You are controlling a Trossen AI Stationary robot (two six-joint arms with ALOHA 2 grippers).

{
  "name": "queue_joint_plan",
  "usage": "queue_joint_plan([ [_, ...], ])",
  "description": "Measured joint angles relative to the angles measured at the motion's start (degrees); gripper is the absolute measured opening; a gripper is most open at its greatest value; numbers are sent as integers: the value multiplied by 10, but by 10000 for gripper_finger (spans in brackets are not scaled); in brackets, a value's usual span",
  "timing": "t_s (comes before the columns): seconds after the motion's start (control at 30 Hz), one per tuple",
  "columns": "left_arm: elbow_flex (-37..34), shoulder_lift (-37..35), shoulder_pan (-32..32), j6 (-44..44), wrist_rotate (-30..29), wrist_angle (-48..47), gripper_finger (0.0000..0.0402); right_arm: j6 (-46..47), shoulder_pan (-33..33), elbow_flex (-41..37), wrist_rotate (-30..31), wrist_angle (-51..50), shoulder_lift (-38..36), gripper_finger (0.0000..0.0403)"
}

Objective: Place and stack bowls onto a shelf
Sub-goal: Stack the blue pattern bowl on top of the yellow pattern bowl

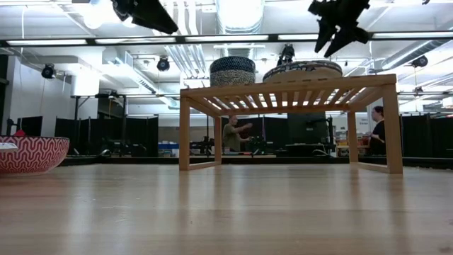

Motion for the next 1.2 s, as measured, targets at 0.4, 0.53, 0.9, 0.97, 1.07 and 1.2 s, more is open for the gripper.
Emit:
queue_joint_plan([
  [0.4,0,6,0,-229,124,-160,166,5,168,-240,-3,203,-199,161],
  [0.53,0,21,0,-267,182,-176,160,18,232,-321,-1,299,-250,156],
  [0.9,0,106,12,-439,340,-359,137,23,385,-393,38,391,-267,156],
  [0.97,0,128,15,-458,366,-396,131,23,407,-393,72,391,-260,156],
  [1.07,0,155,16,-466,373,-429,124,23,436,-393,110,391,-249,156],
  [1.2,0,167,16,-463,385,-439,122,22,468,-394,126,391,-237,156],
])
